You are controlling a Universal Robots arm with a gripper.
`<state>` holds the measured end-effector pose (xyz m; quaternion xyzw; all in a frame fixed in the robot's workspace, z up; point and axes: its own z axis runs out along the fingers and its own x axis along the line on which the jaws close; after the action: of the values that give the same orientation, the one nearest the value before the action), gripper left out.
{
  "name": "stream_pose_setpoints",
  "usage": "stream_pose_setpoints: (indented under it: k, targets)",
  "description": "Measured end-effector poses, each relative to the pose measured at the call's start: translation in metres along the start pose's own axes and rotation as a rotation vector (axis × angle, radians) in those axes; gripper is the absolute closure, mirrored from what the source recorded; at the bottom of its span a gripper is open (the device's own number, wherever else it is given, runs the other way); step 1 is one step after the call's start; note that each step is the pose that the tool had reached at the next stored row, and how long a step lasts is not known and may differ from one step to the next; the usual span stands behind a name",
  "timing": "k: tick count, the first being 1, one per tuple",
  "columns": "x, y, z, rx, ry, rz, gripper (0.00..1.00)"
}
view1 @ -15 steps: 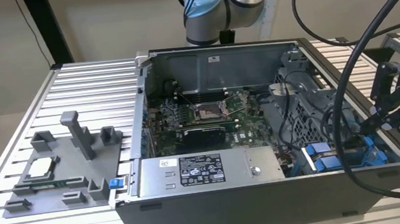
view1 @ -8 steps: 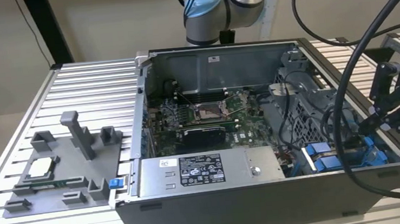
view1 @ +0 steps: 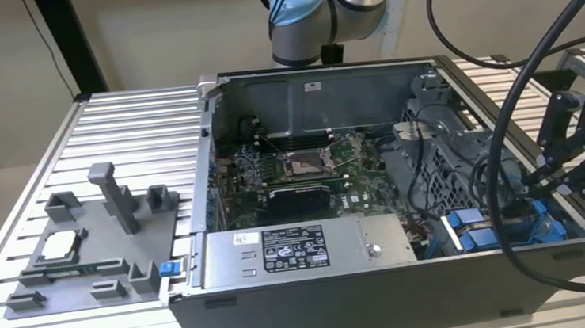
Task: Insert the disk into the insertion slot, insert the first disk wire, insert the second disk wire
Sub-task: 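Insert the second disk wire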
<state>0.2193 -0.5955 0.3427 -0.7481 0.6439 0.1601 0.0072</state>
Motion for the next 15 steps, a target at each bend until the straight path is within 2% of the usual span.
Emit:
stream_pose_setpoints:
  k: [3,4,14,15]
  targets:
    - [0.0,0.0,0.0002,-0.0012,-0.0026,0.0,0.0]
    - [0.0,-0.0001,0.0003,-0.0014,-0.0031,0.0,1.0]
    - [0.0001,-0.0001,0.0004,-0.0051,-0.0039,0.001,1.0]
    - [0.0001,-0.0001,0.0003,-0.0053,-0.004,0.001,0.0]
